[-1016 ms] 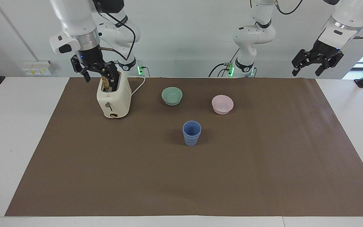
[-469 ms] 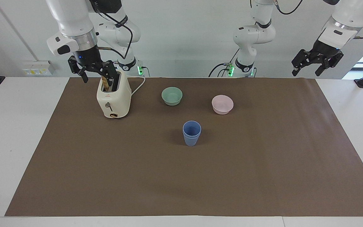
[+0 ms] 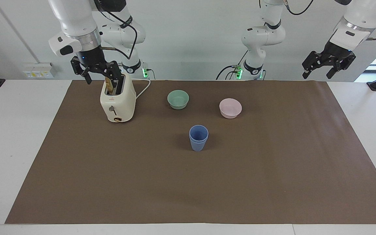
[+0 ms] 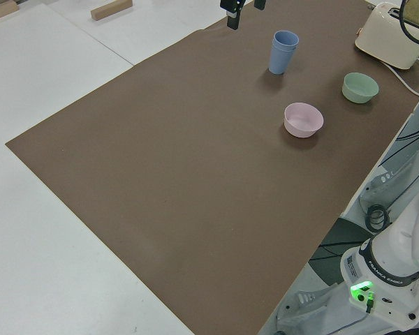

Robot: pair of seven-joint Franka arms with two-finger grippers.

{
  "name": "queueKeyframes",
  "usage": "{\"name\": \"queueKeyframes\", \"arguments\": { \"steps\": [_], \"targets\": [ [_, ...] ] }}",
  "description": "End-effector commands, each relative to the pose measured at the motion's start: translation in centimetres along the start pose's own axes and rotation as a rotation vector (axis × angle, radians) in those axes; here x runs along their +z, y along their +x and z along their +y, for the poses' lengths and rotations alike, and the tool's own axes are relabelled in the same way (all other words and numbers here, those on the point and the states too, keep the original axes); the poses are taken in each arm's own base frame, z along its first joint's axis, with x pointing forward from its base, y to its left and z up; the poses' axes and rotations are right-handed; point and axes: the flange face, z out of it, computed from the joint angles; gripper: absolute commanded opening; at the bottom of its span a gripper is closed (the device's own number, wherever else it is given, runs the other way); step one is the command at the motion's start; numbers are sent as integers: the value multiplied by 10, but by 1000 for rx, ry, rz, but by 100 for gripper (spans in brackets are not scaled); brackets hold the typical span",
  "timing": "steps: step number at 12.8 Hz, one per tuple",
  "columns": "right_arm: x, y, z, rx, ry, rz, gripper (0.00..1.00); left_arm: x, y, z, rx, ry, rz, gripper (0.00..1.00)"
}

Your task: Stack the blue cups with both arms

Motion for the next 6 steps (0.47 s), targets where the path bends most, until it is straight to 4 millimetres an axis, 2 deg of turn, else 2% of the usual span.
{"name": "queueKeyframes", "arguments": {
  "steps": [1, 6],
  "targets": [
    [-5, -10, 5, -26, 15, -38, 100, -2, -7, -1, -12, 10, 0, 100],
    [-6, -11, 4, -93, 46, -42, 100, -2, -7, -1, -12, 10, 0, 100]
  ]
}}
